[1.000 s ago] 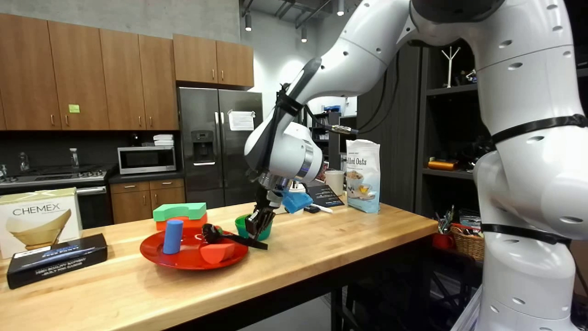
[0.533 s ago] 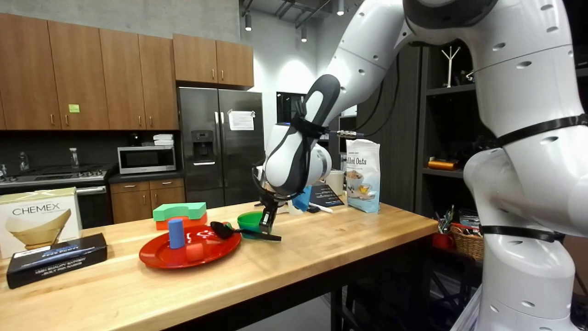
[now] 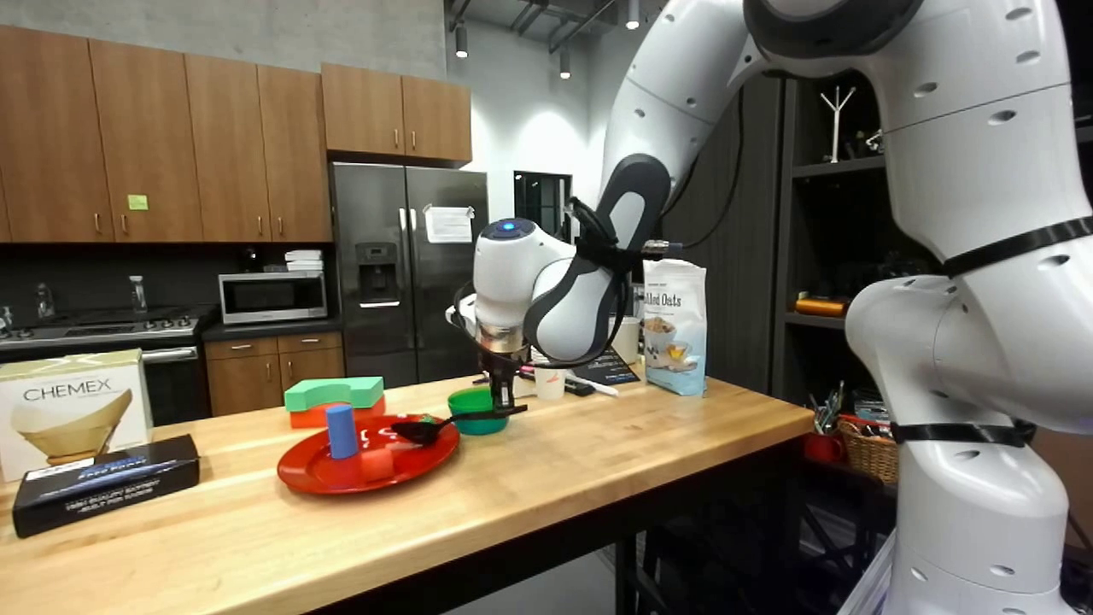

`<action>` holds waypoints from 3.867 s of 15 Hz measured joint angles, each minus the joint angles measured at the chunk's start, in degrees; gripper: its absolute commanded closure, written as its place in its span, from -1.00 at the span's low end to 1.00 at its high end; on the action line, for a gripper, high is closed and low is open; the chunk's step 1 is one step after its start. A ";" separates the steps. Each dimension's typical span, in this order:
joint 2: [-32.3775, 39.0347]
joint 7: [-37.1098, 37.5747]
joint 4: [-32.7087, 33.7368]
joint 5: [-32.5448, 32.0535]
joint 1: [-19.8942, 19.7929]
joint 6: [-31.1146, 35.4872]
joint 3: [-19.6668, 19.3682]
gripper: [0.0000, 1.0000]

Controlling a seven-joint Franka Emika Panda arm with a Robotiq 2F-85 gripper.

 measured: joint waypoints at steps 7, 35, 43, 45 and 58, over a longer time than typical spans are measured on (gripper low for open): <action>-0.09 4.09 7.16 -26.61 6.10 -7.18 -5.07 0.98; -4.75 15.30 5.70 3.02 -46.34 -5.94 46.92 0.98; -1.80 1.60 4.99 44.84 -53.73 2.73 62.62 0.98; -0.47 -3.82 6.33 54.98 -56.69 2.96 67.82 0.98; 1.72 -16.10 6.86 75.18 -62.80 -4.16 70.72 0.98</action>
